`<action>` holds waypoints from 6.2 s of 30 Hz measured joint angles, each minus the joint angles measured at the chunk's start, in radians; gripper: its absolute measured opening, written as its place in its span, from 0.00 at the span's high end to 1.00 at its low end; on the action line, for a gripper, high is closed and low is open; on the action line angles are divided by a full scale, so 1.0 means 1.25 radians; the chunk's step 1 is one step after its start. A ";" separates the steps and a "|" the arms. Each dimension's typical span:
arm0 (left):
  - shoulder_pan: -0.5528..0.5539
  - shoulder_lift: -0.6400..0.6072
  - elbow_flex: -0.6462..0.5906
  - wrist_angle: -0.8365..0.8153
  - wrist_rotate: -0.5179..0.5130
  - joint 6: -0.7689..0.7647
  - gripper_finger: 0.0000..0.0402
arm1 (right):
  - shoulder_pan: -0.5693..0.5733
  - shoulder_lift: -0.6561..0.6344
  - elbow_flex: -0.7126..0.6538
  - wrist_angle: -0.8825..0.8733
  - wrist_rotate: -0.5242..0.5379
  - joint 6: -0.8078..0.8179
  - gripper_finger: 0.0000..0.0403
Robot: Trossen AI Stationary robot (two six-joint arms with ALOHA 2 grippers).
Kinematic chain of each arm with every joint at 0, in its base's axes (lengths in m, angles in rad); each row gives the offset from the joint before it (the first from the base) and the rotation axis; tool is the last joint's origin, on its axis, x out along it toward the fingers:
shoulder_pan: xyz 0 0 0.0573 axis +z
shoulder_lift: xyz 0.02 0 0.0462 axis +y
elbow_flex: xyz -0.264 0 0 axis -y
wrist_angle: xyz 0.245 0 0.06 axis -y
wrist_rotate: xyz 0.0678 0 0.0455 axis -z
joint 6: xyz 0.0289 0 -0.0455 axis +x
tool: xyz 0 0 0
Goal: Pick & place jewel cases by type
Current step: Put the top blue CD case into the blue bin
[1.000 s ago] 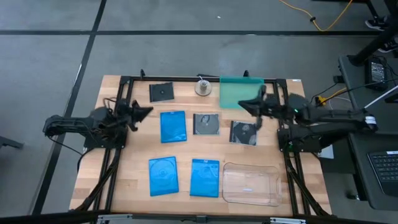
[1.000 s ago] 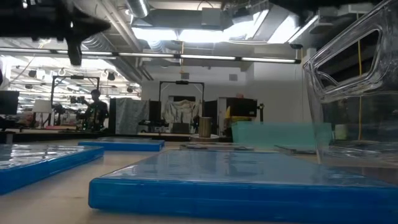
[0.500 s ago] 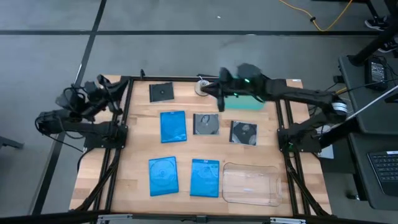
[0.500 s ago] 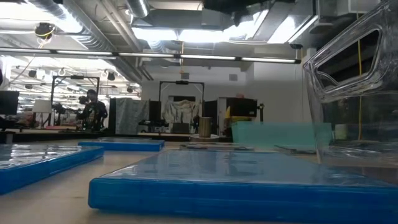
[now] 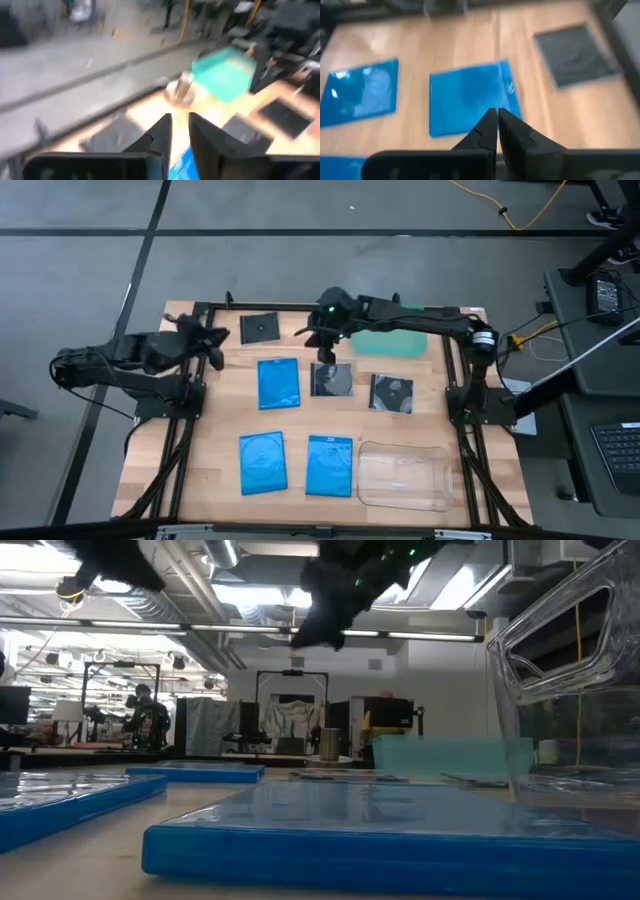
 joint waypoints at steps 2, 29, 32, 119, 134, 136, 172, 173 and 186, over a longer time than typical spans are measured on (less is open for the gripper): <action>0.007 0.028 0.000 -0.067 0.032 -0.077 0.79 | 0.006 0.026 0.000 -0.013 -0.004 -0.015 0.96; 0.154 0.199 -0.352 0.315 0.435 -0.329 0.52 | 0.056 0.239 0.000 -0.013 0.047 -0.062 0.99; 0.162 0.238 -0.352 0.334 0.456 -0.318 0.52 | 0.056 0.240 0.000 -0.007 0.047 -0.062 0.99; 0.289 0.384 -0.332 0.635 0.676 -0.305 0.95 | 0.023 0.283 0.093 -0.012 0.004 -0.018 0.98; 0.456 0.245 -0.153 0.464 0.706 0.012 0.95 | -0.079 0.263 0.480 -0.414 0.054 -0.066 0.98; 0.468 0.244 -0.105 0.416 0.714 0.065 0.95 | -0.087 0.240 0.483 -0.432 0.054 -0.062 0.99; 0.572 0.458 0.364 0.305 0.970 0.576 0.94 | 0.018 -0.574 -0.370 0.281 0.299 0.110 0.99; 0.563 0.462 0.384 0.295 0.969 0.590 0.95 | 0.018 -0.574 -0.370 0.289 0.299 0.107 0.99; 0.459 0.467 0.531 0.266 0.961 0.790 0.94 | 0.007 -0.573 -0.370 0.317 0.298 0.086 0.99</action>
